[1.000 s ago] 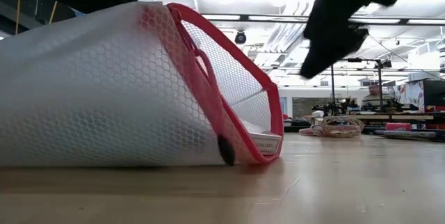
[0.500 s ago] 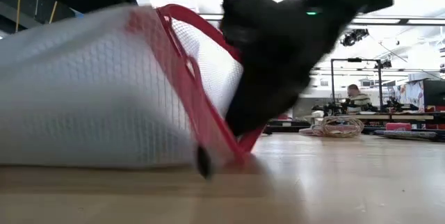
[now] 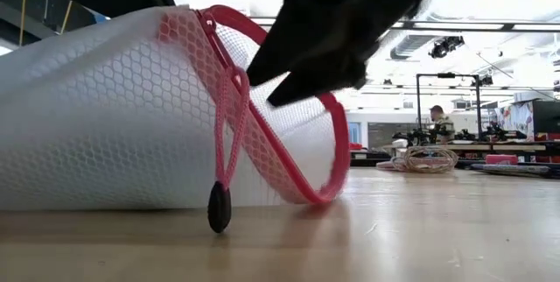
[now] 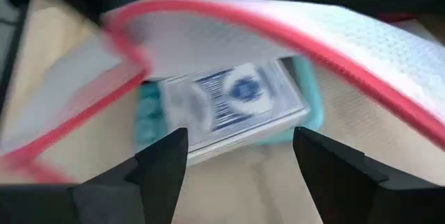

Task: Unpack backpack
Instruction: Put the white game card into the pink zip bag

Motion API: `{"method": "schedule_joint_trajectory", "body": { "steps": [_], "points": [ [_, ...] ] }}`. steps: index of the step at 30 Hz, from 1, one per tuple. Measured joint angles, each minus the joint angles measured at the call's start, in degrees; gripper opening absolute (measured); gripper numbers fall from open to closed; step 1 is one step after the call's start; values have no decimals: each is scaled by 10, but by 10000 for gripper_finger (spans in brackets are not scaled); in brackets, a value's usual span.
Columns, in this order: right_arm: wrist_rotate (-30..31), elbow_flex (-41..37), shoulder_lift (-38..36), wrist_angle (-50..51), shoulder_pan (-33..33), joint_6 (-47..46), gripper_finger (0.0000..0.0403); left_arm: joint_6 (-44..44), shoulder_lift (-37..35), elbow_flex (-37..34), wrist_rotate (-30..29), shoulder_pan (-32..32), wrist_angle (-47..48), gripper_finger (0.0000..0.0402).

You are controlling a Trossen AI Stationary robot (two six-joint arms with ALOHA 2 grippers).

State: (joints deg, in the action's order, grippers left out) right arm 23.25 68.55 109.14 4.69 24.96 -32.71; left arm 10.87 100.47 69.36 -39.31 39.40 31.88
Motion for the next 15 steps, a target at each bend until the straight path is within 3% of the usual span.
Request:
{"method": "schedule_joint_trajectory", "body": {
  "steps": [9, 15],
  "points": [
    [-12, 0, 35, 37, 4, -77, 247, 6, 0, 0, -3, 0, 0, 0],
    [-27, 0, 65, -47, -42, -64, 247, 9, 0, 0, -3, -2, -3, 0]
  ]
}}
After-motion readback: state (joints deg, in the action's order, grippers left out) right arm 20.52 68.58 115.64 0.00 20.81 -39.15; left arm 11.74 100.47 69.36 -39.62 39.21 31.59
